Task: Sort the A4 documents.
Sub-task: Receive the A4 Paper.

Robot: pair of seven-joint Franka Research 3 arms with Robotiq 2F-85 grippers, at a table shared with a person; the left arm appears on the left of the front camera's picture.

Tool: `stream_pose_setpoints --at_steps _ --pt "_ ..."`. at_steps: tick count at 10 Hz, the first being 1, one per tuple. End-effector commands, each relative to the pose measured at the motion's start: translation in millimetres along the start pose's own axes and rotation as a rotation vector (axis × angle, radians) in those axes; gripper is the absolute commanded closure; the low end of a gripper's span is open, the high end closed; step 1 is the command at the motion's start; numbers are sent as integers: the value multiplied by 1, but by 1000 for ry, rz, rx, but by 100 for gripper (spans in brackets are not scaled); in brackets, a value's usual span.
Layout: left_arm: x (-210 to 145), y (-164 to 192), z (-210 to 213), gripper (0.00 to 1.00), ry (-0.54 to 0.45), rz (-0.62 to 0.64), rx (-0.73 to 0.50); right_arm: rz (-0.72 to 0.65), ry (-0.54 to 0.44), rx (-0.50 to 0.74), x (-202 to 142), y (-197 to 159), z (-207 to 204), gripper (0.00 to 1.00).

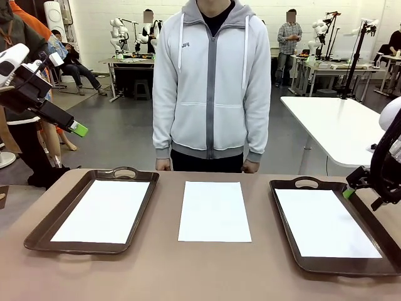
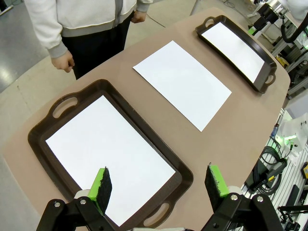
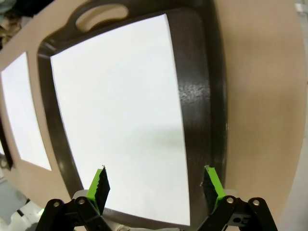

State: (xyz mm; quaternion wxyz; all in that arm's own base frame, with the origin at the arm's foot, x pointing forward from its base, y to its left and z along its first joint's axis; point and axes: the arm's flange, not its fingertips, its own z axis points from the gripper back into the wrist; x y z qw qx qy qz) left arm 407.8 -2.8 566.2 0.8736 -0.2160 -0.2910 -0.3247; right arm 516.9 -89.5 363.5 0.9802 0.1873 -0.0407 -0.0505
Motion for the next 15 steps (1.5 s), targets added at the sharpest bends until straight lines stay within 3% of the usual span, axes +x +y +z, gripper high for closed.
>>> stream_pose_setpoints --at_steps 1,3,7,9,12,15 --pt "-1 0 0 0 1 -3 6 227 -27 28 -25 45 17 0" --pt "-1 0 0 0 1 -3 6 519 -64 65 -47 101 60 0" --pt "-1 0 0 0 1 -3 6 823 -155 214 -97 132 145 0" --pt "-1 0 0 0 1 -3 6 858 -201 274 -103 133 173 0" --pt "-1 0 0 0 1 -3 6 893 -126 441 -94 131 186 0" --pt "-1 0 0 0 1 -3 6 886 -199 463 -86 128 187 0"
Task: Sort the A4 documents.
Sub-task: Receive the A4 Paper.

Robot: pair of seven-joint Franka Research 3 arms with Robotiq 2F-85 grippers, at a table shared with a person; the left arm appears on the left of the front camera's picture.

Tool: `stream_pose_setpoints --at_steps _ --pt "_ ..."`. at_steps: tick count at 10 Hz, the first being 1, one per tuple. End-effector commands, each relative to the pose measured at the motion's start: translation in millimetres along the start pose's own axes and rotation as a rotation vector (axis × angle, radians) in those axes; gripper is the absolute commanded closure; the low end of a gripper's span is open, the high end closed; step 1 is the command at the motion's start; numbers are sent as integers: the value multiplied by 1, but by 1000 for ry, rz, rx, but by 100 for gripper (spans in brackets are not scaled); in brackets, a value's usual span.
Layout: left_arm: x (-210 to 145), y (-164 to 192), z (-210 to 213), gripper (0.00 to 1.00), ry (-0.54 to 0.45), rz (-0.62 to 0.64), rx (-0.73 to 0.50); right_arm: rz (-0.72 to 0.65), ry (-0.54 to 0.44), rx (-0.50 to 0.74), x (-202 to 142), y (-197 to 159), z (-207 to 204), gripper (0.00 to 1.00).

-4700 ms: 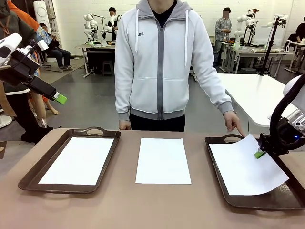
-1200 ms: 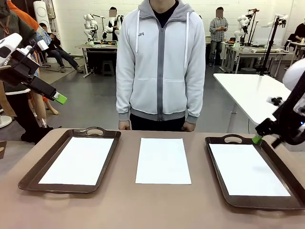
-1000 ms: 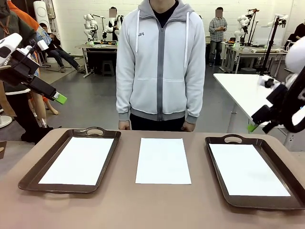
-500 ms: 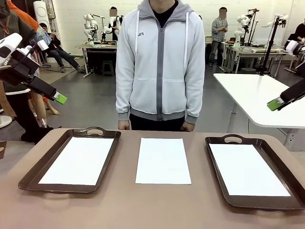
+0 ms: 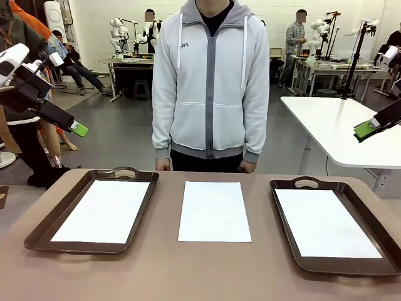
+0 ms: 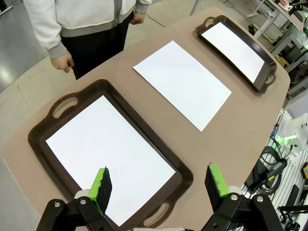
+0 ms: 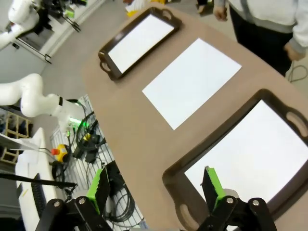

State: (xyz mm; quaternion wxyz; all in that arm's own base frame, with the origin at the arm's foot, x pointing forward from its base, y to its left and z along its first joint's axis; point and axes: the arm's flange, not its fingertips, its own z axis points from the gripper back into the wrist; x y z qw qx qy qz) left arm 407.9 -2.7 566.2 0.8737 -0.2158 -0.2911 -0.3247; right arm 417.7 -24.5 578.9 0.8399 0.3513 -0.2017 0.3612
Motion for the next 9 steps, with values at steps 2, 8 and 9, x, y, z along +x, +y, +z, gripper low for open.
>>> stream_pose_setpoints --at_steps 2,8,9 --pt "-1 0 0 0 1 -3 5 7 -58 13 5 -15 2 0" --pt "-1 0 0 0 1 -3 5 -46 -84 -19 6 -32 8 0" --pt "-1 0 0 0 1 -3 5 -55 -96 -32 4 -33 12 0"
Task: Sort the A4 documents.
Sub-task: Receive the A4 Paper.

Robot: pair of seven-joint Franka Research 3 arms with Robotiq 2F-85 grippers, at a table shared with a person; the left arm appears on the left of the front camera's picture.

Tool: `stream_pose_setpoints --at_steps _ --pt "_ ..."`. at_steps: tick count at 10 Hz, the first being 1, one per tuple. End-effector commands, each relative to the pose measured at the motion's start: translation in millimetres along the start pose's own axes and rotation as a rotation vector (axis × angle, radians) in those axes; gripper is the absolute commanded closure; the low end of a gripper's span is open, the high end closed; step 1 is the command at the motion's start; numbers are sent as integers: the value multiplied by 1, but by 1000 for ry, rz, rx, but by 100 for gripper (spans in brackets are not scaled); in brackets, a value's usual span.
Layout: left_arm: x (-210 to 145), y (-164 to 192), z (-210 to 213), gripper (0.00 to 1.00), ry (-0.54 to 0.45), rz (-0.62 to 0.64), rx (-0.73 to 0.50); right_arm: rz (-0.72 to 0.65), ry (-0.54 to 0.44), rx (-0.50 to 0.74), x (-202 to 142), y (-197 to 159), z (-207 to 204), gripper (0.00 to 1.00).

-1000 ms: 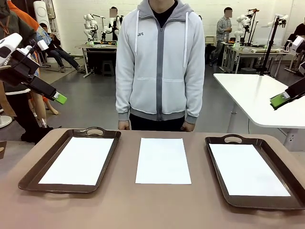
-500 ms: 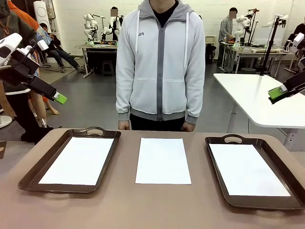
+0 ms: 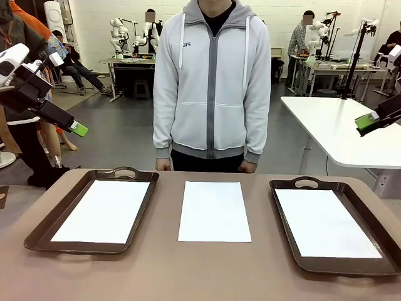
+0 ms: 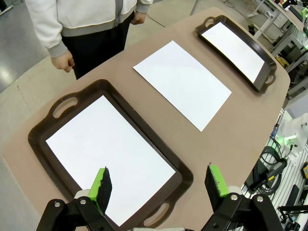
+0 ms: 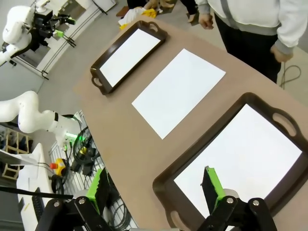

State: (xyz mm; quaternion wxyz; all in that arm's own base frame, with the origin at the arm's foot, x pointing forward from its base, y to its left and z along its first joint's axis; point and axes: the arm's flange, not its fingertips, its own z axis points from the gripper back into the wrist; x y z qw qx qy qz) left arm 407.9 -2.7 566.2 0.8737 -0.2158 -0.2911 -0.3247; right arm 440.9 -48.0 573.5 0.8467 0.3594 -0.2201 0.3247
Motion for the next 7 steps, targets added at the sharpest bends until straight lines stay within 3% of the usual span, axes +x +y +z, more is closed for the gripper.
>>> stream_pose_setpoints --at_steps 1,7 --pt "-1 0 0 0 1 -3 5 -5 -40 -16 2 -3 3 0" --pt "-1 0 0 0 1 -3 5 -5 -6 -8 -1 -2 4 0"
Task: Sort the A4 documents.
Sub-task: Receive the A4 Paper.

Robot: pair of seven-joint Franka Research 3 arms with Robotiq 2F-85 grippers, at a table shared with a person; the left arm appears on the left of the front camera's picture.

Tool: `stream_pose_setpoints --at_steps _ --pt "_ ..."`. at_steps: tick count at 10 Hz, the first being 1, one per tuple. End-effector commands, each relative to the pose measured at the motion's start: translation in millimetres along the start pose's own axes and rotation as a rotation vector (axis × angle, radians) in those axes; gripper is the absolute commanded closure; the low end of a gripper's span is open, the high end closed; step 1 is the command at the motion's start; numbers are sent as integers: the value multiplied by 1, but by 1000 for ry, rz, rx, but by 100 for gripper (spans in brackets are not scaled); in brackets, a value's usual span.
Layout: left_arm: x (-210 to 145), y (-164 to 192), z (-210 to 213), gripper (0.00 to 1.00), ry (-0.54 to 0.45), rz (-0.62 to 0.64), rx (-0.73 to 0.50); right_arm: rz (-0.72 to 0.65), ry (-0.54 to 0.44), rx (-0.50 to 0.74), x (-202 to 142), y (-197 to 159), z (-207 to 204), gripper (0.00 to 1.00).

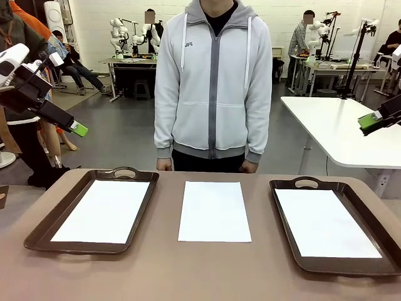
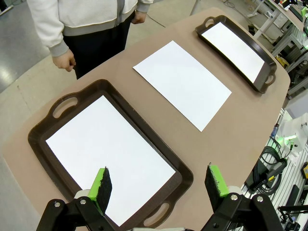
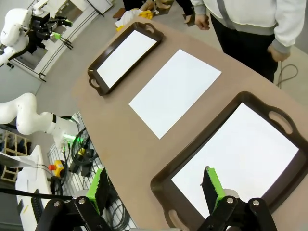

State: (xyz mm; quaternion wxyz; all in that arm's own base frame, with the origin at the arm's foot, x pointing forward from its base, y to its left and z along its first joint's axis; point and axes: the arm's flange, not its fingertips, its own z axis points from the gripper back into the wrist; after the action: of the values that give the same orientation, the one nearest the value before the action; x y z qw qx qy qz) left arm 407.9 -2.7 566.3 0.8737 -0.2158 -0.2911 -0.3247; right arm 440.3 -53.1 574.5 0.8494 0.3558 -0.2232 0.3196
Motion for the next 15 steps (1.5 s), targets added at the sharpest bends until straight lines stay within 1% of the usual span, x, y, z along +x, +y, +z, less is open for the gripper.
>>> stream_pose_setpoints --at_steps 1,15 --pt "-1 0 0 0 1 -3 5 1 0 4 0 0 -1 0" --pt "-1 0 0 0 1 -3 5 1 0 4 0 0 -1 0"
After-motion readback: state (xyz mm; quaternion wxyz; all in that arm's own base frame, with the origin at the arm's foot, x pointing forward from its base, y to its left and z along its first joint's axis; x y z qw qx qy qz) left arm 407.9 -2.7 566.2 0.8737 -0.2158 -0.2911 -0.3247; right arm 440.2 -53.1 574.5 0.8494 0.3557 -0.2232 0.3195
